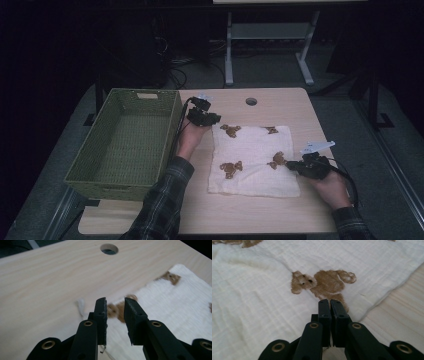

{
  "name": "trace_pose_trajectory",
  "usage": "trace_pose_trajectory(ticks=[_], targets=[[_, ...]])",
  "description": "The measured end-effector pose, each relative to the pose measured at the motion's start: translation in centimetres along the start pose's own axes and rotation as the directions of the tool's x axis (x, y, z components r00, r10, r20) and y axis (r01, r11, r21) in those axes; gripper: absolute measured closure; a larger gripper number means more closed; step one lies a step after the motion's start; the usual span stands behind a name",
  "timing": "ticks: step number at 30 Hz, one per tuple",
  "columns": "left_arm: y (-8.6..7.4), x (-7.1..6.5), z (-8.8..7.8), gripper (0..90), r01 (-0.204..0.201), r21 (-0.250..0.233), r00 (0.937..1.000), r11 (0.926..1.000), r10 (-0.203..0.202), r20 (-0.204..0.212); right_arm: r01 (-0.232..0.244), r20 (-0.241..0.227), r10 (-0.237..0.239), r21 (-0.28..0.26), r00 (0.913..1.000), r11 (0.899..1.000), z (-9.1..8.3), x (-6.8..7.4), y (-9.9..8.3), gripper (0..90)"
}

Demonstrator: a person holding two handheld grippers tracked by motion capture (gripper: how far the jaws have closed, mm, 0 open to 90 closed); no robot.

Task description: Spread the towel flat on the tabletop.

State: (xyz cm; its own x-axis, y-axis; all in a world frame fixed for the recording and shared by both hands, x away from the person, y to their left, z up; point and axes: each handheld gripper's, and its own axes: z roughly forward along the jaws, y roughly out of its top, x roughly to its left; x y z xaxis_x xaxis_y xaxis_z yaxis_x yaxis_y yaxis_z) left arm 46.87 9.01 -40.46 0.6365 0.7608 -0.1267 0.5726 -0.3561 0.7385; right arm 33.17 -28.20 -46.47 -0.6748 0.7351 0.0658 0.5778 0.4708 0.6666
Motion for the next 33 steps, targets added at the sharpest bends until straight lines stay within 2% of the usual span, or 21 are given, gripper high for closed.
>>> trace_pose_trajectory(ticks=[7,8,17,20,23,27,30,33], targets=[[-3.2,-2.7,-2.2,71.2,-0.02,-0.013,0.9979,0.9997,0.021,0.061,-0.027,-0.015,0.027,-0.025,0.9995,0.999,-1.6,0.8,-0.6,80.2],[-3.7,-3.1,-2.5,71.1,-0.032,-0.007,0.9976,0.9995,0.032,0.062,-0.01,-0.014,0.01,-0.03,0.9999,0.999,-1.8,1.0,-0.8,78.6],[-8.3,-6.0,-4.9,68.1,-0.087,0.03,0.9898,0.9958,0.083,0.116,-0.005,-0.005,0.005,-0.056,1.0,0.998,-4.2,3.1,-2.6,71.9],[-9.5,-7.0,-5.6,66.4,-0.115,0.044,0.9854,0.9924,0.108,0.131,-0.01,-0.003,0.01,-0.058,0.9999,0.998,-4.7,3.6,-3.3,70.6],[-10.7,-7.6,-6.0,64.9,-0.158,0.075,0.9806,0.9846,0.148,0.129,-0.011,-0.001,0.011,-0.054,0.9999,0.999,-4.9,3.9,-3.9,68.8],[-12.2,-8.1,-6.6,62.4,-0.179,0.108,0.9764,0.9779,0.163,0.141,-0.017,-0.013,0.016,-0.044,0.9998,0.999,-5.0,4.3,-4.6,65.4],[-13.2,-8.2,-6.9,58.2,-0.203,0.133,0.9727,0.9699,0.185,0.14,-0.025,-0.015,0.025,-0.043,0.9996,0.999,-5.1,4.6,-5.1,62.2],[-13.8,-8.6,-7.1,55.5,-0.212,0.137,0.969,0.9677,0.19,0.158,-0.033,-0.02,0.033,-0.03,0.9993,0.999,-5.0,4.6,-5.4,61.6]])
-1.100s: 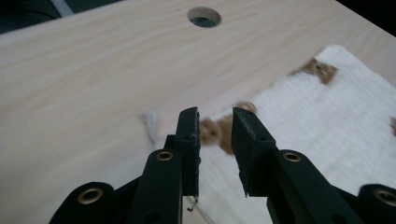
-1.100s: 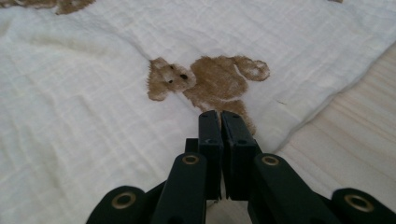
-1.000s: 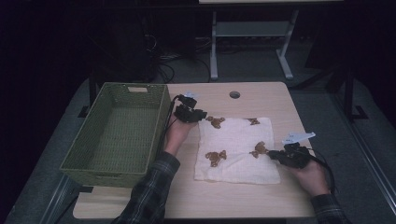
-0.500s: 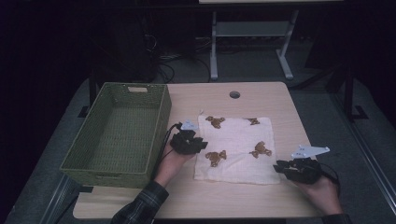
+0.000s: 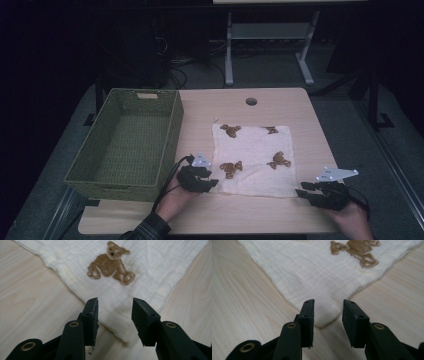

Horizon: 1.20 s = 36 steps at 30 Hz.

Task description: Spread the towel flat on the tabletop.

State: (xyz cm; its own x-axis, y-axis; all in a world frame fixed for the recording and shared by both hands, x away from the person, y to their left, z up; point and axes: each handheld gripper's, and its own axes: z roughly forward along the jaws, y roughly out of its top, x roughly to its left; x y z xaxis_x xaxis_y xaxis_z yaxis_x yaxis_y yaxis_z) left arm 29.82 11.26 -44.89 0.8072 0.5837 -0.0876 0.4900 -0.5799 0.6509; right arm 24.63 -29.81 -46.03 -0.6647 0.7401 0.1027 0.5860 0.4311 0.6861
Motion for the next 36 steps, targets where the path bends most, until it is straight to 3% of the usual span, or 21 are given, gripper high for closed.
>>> trace_pose_trajectory(ticks=[6,13,15,18,20,27,36], targets=[[-0.2,-0.5,0.1,51.9,-0.031,0.031,0.9995,0.9991,0.031,-0.001,0.003,-0.007,-0.003,0.035,1.0,0.999,0.5,0.3,-0.3,65.6],[-0.9,-0.8,0.4,51.8,-0.055,0.075,0.9984,0.9956,0.056,-0.007,0.048,0.003,-0.049,0.043,0.9988,0.998,0.6,0.7,-0.3,84.2],[-0.8,-0.8,0.4,59.6,-0.058,0.076,0.9982,0.9954,0.059,-0.005,0.052,0.001,-0.052,0.045,0.9986,0.998,0.6,0.6,-0.3,85.1],[-0.7,-1.0,0.3,78.9,-0.07,0.084,0.9975,0.994,0.069,0.018,0.06,0.0,-0.06,0.044,0.9982,0.997,0.6,0.6,-0.3,85.7],[-0.7,-1.3,0.2,83.5,-0.08,0.095,0.9968,0.9923,0.079,0.014,0.06,0.001,-0.061,0.046,0.9982,0.997,0.5,0.7,-0.3,85.8],[-1.4,-2.0,-0.6,84.2,-0.077,0.095,0.9967,0.9925,0.074,0.034,0.065,0.008,-0.066,0.036,0.9978,0.997,-0.2,1.2,-0.6,86.3],[-2.7,-3.9,-1.7,83.1,-0.091,0.088,0.9936,0.9919,0.085,0.074,0.052,-0.004,-0.052,0.025,0.9986,0.998,-1.6,2.2,-2.1,86.1]])
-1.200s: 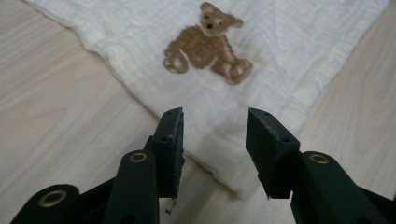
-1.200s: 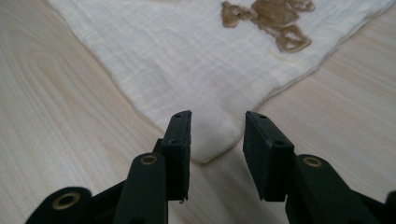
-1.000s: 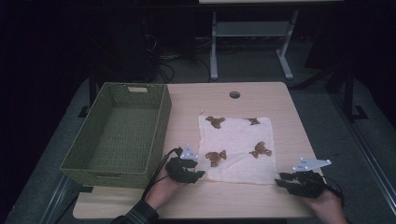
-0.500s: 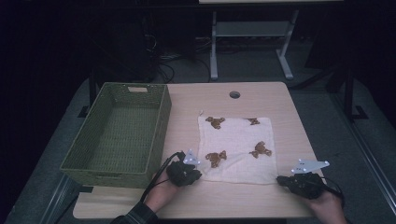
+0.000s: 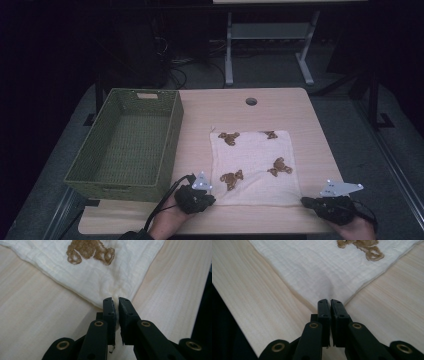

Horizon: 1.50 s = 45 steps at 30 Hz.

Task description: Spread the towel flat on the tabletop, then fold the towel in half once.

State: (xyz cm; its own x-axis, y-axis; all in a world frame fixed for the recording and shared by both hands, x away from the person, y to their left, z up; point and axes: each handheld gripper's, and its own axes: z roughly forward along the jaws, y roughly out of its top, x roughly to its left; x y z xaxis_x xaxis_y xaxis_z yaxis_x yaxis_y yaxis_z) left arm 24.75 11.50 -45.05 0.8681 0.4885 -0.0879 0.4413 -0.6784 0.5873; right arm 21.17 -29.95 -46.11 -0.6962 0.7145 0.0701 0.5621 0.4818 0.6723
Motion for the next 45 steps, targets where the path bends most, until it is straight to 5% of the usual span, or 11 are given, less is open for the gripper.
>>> trace_pose_trajectory(ticks=[9,30,45], targets=[[1.0,1.4,-0.1,59.2,0.027,-0.034,0.9996,0.999,-0.027,-0.005,-0.024,-0.008,0.024,-0.042,0.9997,0.999,-0.3,-0.7,0.7,70.9],[6.7,8.2,1.8,59.5,0.061,-0.118,0.9914,0.9911,-0.074,-0.108,-0.026,0.011,0.027,-0.11,0.9996,0.994,2.3,-5.8,6.8,70.5],[10.0,13.8,3.8,60.3,0.12,-0.166,0.9646,0.9788,-0.154,-0.214,-0.048,0.036,0.053,-0.141,0.9979,0.989,4.8,-10.2,10.5,71.2]])
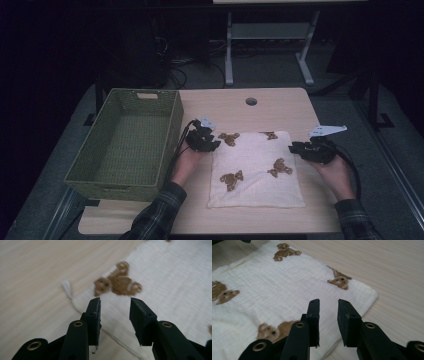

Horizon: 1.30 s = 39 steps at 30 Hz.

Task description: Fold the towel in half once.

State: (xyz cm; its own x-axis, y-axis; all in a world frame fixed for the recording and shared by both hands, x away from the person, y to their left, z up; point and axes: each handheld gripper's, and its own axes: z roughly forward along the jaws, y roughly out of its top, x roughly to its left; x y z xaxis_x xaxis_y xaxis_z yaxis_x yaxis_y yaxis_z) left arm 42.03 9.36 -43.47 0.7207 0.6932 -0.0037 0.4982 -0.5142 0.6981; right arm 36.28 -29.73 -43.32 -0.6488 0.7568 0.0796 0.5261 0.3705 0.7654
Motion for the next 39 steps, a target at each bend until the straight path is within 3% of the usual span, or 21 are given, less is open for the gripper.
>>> trace_pose_trajectory(ticks=[4,11,13,18,24,27,33,39], targets=[[0.7,1.3,1.1,61.6,0.032,-0.014,0.9993,0.9994,-0.032,-0.018,-0.001,0.002,0.001,-0.007,1.0,1.0,0.8,-1.0,0.6,71.3],[1.4,3.1,2.9,63.1,0.04,0.027,0.9966,0.9988,-0.038,-0.073,-0.015,0.03,0.015,0.005,0.9994,1.0,2.5,-3.1,1.8,71.8],[1.3,3.4,3.2,63.1,0.044,0.048,0.9955,0.9979,-0.04,-0.086,-0.043,0.037,0.041,0.032,0.9985,0.999,3.2,-4.0,2.0,71.8],[0.7,3.7,4.1,63.1,0.055,0.08,0.9957,0.9953,-0.049,-0.078,-0.082,0.05,0.08,0.044,0.9955,0.996,4.9,-5.9,2.6,71.7],[0.7,3.7,4.4,66.1,0.062,0.072,0.9958,0.9954,-0.057,-0.072,-0.117,0.071,0.112,0.08,0.9912,0.99,6.6,-7.2,2.3,71.6],[0.6,3.8,4.4,68.1,0.064,0.071,0.9961,0.9955,-0.059,-0.066,-0.136,0.057,0.132,0.074,0.9897,0.988,7.1,-7.4,2.2,71.7],[0.6,3.7,4.5,75.5,0.065,0.066,0.9969,0.9957,-0.062,-0.049,-0.132,0.066,0.126,0.099,0.9899,0.986,7.9,-7.5,2.4,73.5],[0.6,3.7,4.5,85.9,0.083,0.065,0.9961,0.9944,-0.081,-0.034,-0.137,0.064,0.131,0.101,0.9894,0.986,8.0,-7.2,2.3,86.0]])
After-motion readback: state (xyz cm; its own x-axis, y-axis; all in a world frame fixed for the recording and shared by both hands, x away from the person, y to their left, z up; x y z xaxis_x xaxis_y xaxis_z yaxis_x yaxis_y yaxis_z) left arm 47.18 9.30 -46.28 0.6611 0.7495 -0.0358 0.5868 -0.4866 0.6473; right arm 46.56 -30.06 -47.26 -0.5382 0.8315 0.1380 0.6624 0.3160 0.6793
